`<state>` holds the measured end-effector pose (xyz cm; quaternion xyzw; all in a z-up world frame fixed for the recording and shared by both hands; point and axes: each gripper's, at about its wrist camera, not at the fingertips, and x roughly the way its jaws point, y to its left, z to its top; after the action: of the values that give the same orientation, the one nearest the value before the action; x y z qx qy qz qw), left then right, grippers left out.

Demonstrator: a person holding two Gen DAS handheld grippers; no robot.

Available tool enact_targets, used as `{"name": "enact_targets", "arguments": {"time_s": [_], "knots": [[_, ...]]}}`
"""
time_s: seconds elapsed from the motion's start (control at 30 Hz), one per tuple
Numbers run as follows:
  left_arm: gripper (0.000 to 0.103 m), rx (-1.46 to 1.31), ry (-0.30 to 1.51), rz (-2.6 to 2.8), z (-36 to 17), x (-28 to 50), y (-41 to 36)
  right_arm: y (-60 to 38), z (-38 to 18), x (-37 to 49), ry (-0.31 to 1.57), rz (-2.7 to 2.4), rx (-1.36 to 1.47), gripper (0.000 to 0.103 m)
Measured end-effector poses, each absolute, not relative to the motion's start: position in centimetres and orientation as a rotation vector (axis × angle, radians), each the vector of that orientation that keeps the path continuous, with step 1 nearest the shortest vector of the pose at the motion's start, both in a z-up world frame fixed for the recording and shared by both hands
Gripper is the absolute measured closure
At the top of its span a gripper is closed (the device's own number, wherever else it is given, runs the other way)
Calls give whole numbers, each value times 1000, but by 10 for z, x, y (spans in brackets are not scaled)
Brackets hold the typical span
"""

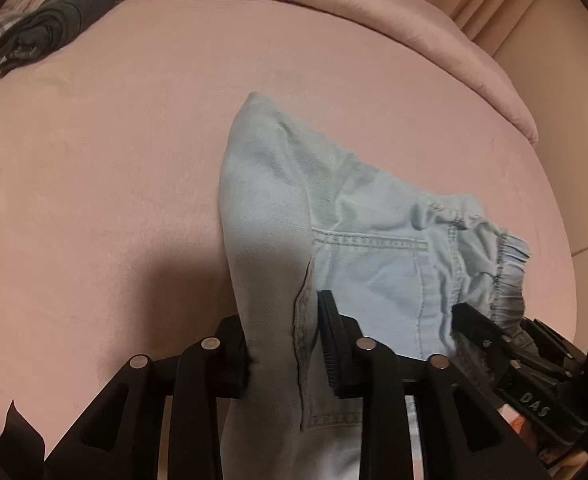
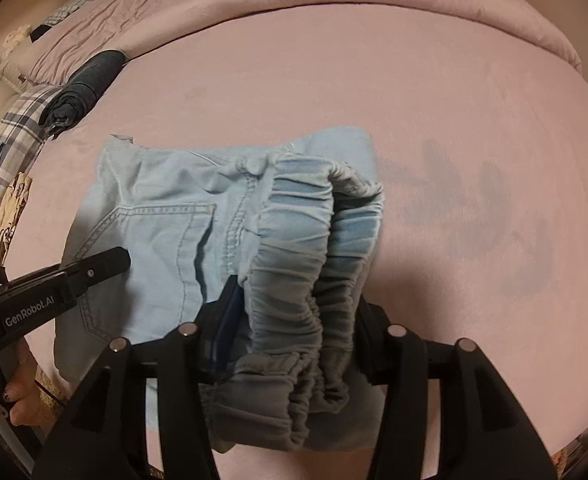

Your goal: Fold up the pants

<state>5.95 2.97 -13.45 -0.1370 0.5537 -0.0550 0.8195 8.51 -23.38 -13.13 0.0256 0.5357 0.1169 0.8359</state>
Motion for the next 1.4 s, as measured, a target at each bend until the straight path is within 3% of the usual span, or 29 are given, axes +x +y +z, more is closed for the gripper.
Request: {"name": "enact_targets", "arguments": {"time_s": [0.07,0.57,0.93,1.03,1.2,1.4], "knots": [[70,-295,1178,-119,-136,60,30,-238,-135,87,1148,240,70,46],[64,-301,1139,-82,-137,44,32,-237,-134,81,1130,198,30,38],[40,-329,1155,-73,-119,0,43,-263,-114,50,1110,175,64,25],[23,-383,1099,-101,-98,-16,57,-266,-91,37,1056,148,25,21],[11,-428,971,-161,-61,-42,70,-280,-51,16,942,160,53,13],[5,-367,900,-120,-36,-62,69,-283,-20,-5,834,166,62,10]]}}
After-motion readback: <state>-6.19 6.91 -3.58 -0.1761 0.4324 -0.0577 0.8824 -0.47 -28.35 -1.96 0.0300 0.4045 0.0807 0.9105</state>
